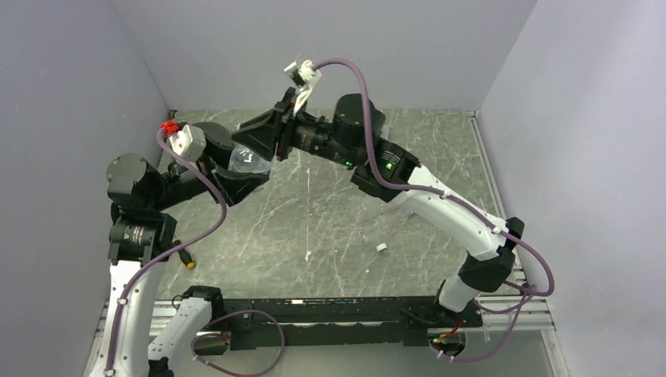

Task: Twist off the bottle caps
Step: Unscrew the bottle cap from the plastic bottle.

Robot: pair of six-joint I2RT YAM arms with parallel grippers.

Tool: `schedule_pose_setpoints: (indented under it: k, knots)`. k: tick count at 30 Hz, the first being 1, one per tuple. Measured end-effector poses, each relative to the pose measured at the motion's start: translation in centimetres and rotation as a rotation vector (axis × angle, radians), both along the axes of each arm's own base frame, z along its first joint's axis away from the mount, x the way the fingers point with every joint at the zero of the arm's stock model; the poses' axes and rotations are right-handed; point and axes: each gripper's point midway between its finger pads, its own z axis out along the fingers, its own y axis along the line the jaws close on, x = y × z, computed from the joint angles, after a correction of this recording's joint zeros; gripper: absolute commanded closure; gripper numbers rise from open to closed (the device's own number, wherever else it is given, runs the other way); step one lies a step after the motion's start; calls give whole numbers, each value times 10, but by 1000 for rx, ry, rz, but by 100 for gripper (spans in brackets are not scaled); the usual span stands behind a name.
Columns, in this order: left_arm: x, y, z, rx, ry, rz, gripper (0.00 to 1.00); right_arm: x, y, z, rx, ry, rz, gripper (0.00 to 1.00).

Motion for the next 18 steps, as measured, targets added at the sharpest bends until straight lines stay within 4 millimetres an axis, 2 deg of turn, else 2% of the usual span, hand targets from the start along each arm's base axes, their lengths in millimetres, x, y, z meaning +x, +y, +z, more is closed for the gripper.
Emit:
schedule_pose_setpoints:
  k: [7, 12, 13, 14, 15, 16, 18]
  knots:
    - [-41, -21, 11, -60, 113, -274, 100, -56, -21, 16, 147, -192, 324, 100]
    - [-65, -24, 19, -53, 132, -398, 100, -84, -31, 27, 209, -288, 505, 100]
    - [-66, -25, 20, -51, 138, -410, 100, -86, -32, 27, 215, -293, 526, 96]
    - [-67, -25, 19, -50, 143, -416, 100, -85, -33, 27, 217, -292, 530, 76]
    - [-66, -25, 19, -50, 148, -418, 100, -84, -33, 26, 215, -289, 526, 50]
    - [-65, -25, 19, -49, 152, -417, 100, -82, -33, 26, 214, -285, 518, 31]
    - [-61, -25, 19, -50, 157, -400, 100, -74, -32, 26, 212, -266, 482, 10]
